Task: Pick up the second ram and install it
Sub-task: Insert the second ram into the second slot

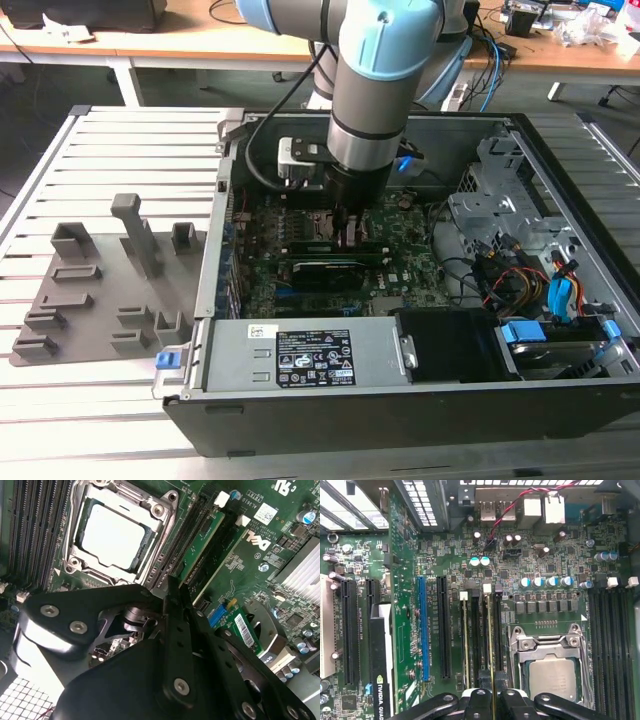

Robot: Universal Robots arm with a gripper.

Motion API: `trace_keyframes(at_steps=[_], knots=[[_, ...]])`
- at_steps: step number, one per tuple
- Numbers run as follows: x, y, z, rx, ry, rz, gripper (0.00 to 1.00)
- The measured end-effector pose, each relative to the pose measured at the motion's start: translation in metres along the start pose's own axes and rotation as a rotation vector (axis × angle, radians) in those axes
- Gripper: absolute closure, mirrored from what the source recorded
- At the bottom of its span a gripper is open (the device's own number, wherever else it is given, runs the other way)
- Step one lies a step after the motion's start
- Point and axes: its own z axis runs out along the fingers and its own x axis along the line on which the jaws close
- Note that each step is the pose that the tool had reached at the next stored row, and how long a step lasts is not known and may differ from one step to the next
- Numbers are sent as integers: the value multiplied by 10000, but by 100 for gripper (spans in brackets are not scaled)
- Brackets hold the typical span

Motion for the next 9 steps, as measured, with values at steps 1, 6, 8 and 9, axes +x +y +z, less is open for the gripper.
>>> trace_keyframes(at_steps=[1,6,8,9], knots=[[0,2,2,-1,-3,4,85],[-22,6,-141,5,76,4,79],[-53,12,-238,7,126,6,79],[-99,19,-342,12,205,8,80]])
